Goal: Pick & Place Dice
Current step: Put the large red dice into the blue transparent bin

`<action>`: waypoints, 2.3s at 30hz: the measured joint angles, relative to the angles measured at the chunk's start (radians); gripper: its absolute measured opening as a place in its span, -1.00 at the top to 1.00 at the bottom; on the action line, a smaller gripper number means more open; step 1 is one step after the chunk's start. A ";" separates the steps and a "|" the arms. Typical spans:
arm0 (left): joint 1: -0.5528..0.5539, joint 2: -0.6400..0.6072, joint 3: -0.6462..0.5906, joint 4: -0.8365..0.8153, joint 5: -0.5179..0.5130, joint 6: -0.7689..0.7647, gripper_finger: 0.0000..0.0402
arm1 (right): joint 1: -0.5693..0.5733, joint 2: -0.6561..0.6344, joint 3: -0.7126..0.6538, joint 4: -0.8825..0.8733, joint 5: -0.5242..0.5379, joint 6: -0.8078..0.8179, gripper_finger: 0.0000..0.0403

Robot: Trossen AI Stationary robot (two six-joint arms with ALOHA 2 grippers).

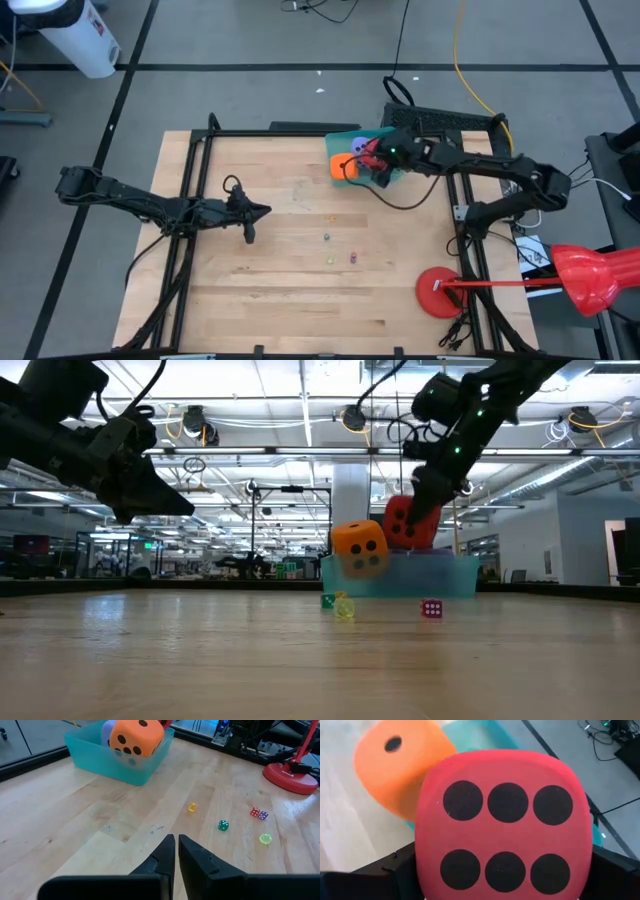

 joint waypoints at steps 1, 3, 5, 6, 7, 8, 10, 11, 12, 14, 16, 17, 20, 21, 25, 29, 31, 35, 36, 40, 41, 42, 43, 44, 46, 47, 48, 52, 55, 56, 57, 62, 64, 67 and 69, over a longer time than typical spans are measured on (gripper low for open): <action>0.000 0.000 0.000 0.000 0.000 0.000 0.85 | 0.000 0.015 0.000 0.007 0.023 -0.018 -0.81; 0.000 0.000 0.000 0.000 0.000 0.000 0.85 | -0.001 0.028 0.000 0.040 0.046 -0.041 -0.81; 0.000 0.000 0.000 0.000 0.002 -0.006 0.85 | -0.001 0.018 0.007 0.041 0.025 -0.044 -0.81; 0.000 0.000 0.000 0.000 0.002 -0.009 0.85 | -0.001 0.011 0.019 0.039 0.018 -0.042 -0.81; 0.000 0.000 0.000 0.000 0.003 -0.009 0.85 | 0.000 0.001 0.033 0.038 0.018 -0.042 -0.81; 0.000 0.000 0.000 0.000 0.008 -0.010 0.85 | 0.000 -0.013 0.050 0.025 0.017 -0.041 -0.81; 0.000 0.000 0.000 0.000 0.018 -0.008 0.85 | -0.003 -0.031 0.099 -0.021 0.020 -0.022 -0.81; 0.000 0.000 0.000 -0.001 0.022 -0.003 0.85 | -0.014 -0.032 0.129 -0.042 0.018 0.003 -0.81; 0.000 0.000 0.000 0.000 0.027 0.001 0.85 | -0.025 -0.030 0.164 -0.075 0.013 0.026 -0.81; 0.000 0.000 0.000 0.001 0.027 0.005 0.85 | -0.055 -0.019 0.232 -0.172 -0.009 0.071 -0.81; 0.000 0.000 0.000 0.005 0.026 0.006 0.85 | -0.086 0.015 0.301 -0.262 -0.023 0.133 -0.81; 0.000 0.000 0.000 0.006 0.026 0.006 0.85 | -0.103 0.038 0.334 -0.316 -0.031 0.157 -0.81; 0.000 0.000 0.000 0.006 0.027 -0.002 0.85 | -0.146 0.099 0.393 -0.440 -0.033 0.194 -0.81; 0.000 0.000 0.000 0.006 0.027 -0.005 0.85 | -0.155 0.117 0.400 -0.445 -0.033 0.193 -0.81; 0.000 0.000 0.000 0.007 0.057 -0.020 0.85 | -0.185 0.174 0.402 -0.461 -0.048 0.162 -0.81; 0.000 0.000 0.000 0.007 0.081 -0.035 0.85 | -0.218 0.218 0.402 -0.465 -0.113 0.161 -0.81; 0.000 0.000 0.000 0.007 0.081 -0.041 0.85 | -0.224 0.236 0.402 -0.463 -0.114 0.159 -0.82; 0.000 0.000 0.000 0.007 0.081 -0.037 0.85 | -0.230 0.248 0.401 -0.474 -0.142 0.159 -0.85; 0.000 0.000 0.000 0.007 0.081 -0.037 0.85 | -0.230 0.250 0.401 -0.479 -0.141 0.157 -0.87; 0.000 0.000 0.000 0.006 0.081 -0.041 0.85 | -0.223 0.251 0.401 -0.511 -0.140 0.138 -0.95; 0.000 0.000 0.000 0.007 0.082 -0.043 0.85 | -0.220 0.251 0.401 -0.514 -0.139 0.137 -0.96; 0.000 0.000 0.000 0.006 0.086 -0.047 0.85 | -0.216 0.250 0.401 -0.512 -0.147 0.137 -0.96; 0.000 0.000 0.000 0.006 0.086 -0.050 0.85 | -0.215 0.248 0.401 -0.506 -0.161 0.133 -0.96; 0.000 0.000 0.000 0.006 0.087 -0.053 0.85 | -0.210 0.247 0.401 -0.497 -0.166 0.130 -0.97; 0.000 0.000 0.000 0.006 0.087 -0.055 0.85 | -0.203 0.245 0.401 -0.481 -0.159 0.124 -0.97; 0.000 0.000 0.000 0.006 0.087 -0.055 0.85 | -0.201 0.246 0.401 -0.475 -0.162 0.116 -0.97; 0.000 0.000 0.000 0.006 0.087 -0.055 0.85 | -0.201 0.245 0.401 -0.471 -0.165 0.110 -0.97; 0.000 0.000 0.000 0.006 0.086 -0.056 0.85 | -0.198 0.241 0.401 -0.471 -0.164 0.104 -0.98; 0.000 0.000 0.000 0.006 0.083 -0.057 0.85 | -0.198 0.238 0.401 -0.496 -0.166 0.080 -0.98; 0.000 0.000 0.000 0.006 0.083 -0.057 0.85 | -0.198 0.232 0.400 -0.501 -0.173 0.069 -0.98; 0.000 0.000 0.000 0.006 0.082 -0.057 0.85 | -0.198 0.224 0.400 -0.498 -0.195 0.051 -0.98; 0.000 0.000 0.000 0.006 0.078 -0.062 0.85 | -0.199 0.194 0.400 -0.464 -0.268 0.003 -0.98; 0.000 0.000 0.000 0.006 0.077 -0.063 0.85 | -0.196 0.196 0.400 -0.460 -0.267 -0.007 -0.98; 0.000 0.000 0.000 0.006 0.077 -0.063 0.85 | -0.196 0.196 0.393 -0.449 -0.220 -0.011 -0.98; 0.000 0.000 0.000 0.007 0.077 -0.067 0.85 | -0.196 0.195 0.376 -0.436 -0.156 -0.024 -0.98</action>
